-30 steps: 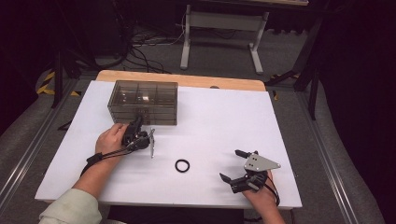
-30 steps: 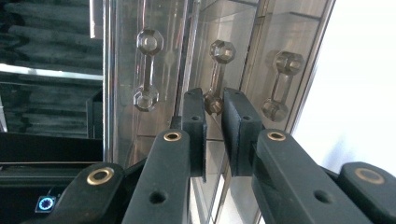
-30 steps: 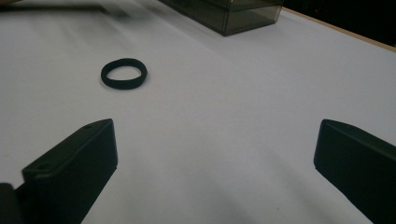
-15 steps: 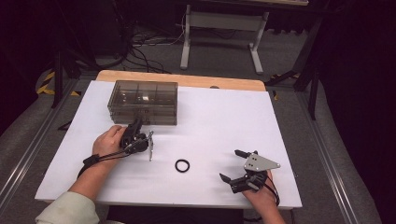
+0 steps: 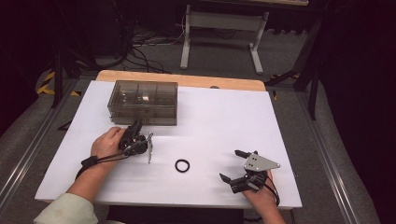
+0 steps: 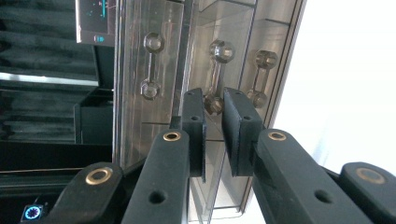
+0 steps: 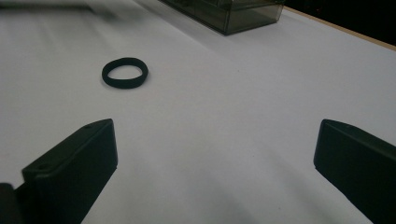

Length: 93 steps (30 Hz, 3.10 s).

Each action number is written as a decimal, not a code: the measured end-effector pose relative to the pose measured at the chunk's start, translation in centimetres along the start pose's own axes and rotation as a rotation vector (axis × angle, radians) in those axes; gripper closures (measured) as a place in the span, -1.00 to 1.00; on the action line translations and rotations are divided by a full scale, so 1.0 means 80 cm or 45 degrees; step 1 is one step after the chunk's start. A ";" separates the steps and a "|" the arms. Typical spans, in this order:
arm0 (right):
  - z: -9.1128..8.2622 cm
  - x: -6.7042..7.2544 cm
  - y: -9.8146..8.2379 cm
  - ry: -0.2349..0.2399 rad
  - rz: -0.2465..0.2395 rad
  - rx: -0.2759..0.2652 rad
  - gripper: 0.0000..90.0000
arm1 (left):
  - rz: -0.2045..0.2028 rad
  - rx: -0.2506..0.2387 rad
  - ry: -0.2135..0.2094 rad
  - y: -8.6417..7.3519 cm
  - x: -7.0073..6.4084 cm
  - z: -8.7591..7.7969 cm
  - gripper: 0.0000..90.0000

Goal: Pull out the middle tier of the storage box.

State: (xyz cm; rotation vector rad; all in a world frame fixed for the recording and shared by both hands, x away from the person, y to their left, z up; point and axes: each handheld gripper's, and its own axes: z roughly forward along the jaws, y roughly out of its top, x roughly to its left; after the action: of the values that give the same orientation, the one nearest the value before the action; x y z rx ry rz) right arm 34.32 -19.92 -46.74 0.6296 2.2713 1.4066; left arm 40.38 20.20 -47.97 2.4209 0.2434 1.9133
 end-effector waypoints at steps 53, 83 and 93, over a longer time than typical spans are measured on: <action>0.000 0.000 0.000 0.004 -0.009 -0.001 -0.99 | -0.641 -0.537 -0.471 -0.034 0.079 -0.043 0.21; 0.000 0.000 0.000 0.006 -0.007 0.000 -0.99 | -1.356 -0.623 -0.923 -0.085 0.125 -0.015 -0.13; 0.000 0.000 0.000 -0.001 -0.001 0.004 -0.99 | -1.266 -0.644 -1.074 -0.088 0.137 -0.004 -0.14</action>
State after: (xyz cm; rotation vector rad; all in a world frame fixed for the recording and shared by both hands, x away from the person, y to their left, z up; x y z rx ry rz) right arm 34.32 -19.93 -46.74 0.6301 2.2736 1.4027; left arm 41.89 28.81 -38.26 1.9164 0.6374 0.4259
